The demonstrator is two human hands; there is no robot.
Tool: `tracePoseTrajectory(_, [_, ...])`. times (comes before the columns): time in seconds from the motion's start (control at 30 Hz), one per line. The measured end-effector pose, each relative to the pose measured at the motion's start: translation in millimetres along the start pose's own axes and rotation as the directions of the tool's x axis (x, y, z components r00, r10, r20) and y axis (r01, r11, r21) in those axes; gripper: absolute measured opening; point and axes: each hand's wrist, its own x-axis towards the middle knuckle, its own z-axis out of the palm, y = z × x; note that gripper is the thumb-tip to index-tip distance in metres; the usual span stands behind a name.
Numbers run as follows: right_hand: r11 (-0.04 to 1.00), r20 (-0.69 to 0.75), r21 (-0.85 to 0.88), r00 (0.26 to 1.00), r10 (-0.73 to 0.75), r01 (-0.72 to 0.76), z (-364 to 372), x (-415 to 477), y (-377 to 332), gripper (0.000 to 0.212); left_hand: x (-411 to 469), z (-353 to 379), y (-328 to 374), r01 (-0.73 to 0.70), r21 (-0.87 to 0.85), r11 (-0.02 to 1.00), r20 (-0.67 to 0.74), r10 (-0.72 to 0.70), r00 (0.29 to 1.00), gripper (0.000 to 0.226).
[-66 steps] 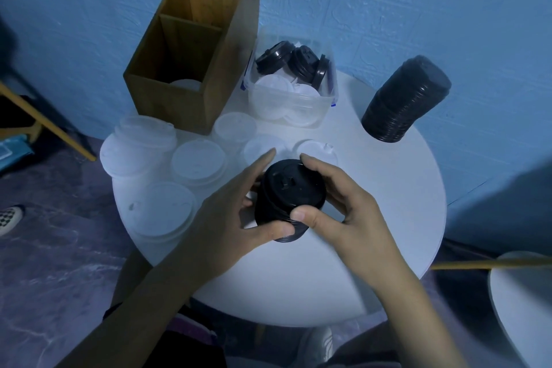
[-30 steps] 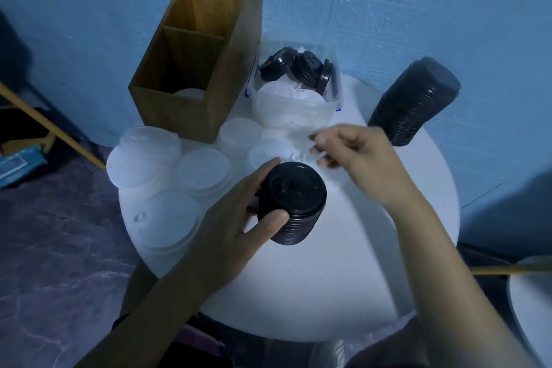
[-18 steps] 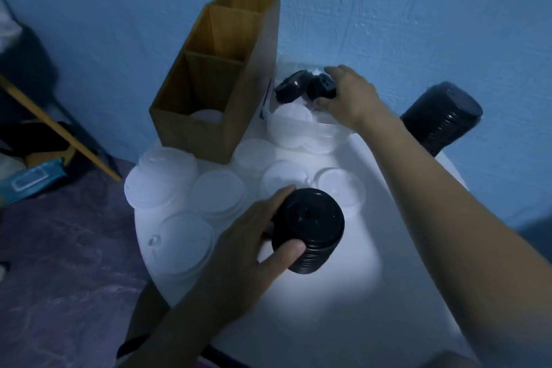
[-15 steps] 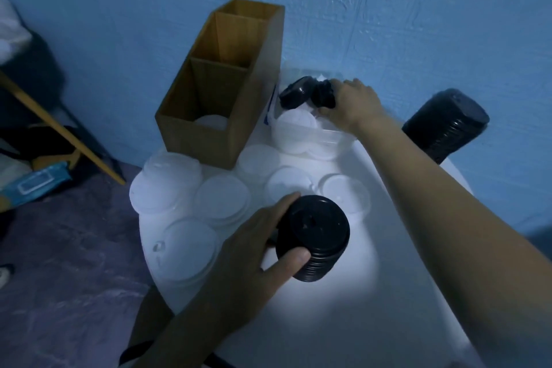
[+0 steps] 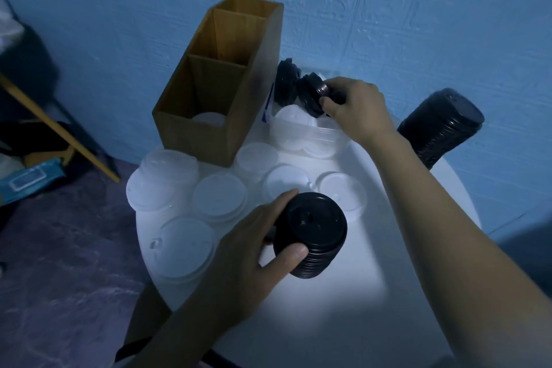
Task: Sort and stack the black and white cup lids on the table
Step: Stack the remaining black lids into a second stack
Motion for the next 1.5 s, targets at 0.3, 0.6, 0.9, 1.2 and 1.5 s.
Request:
tracePoseTrajectory(0.3, [1.0,-0.122,0.027,0.993,-0.001,0.004,-7.7,-31.9,-6.2,0.02,-0.4,-0.1,-5.1,0.041,-0.016,0.999,-0.033,-0.042,0.999,0.062])
tracePoseTrajectory(0.6, [0.946,-0.017,0.32,0.999,-0.042,0.046,-51.3,-119.4,-18.4,0.024,0.4,0.7,-7.7,0.062,-0.072,0.995,-0.013,-0.063,0.998,0.063])
tracePoseTrajectory(0.9, [0.828,0.286,0.552,0.955,-0.08,-0.097,-49.7,-216.8,-27.2,0.03,1.2,0.7,-9.1,0.044,-0.125,0.991,0.001,-0.044,0.999,0.062])
tracePoseTrajectory(1.2, [0.809,0.215,0.555,0.973,0.087,-0.195,-32.7,-219.3,-38.0,0.032,0.5,4.2,-4.2,0.045,-0.095,0.995,-0.021,-0.047,0.999,0.059])
tracePoseTrajectory(1.5, [0.774,0.259,0.591,0.962,0.087,-0.229,-39.7,-212.2,-31.8,0.042,5.4,16.4,-3.6,0.076,-0.157,0.985,-0.026,-0.081,0.996,0.07])
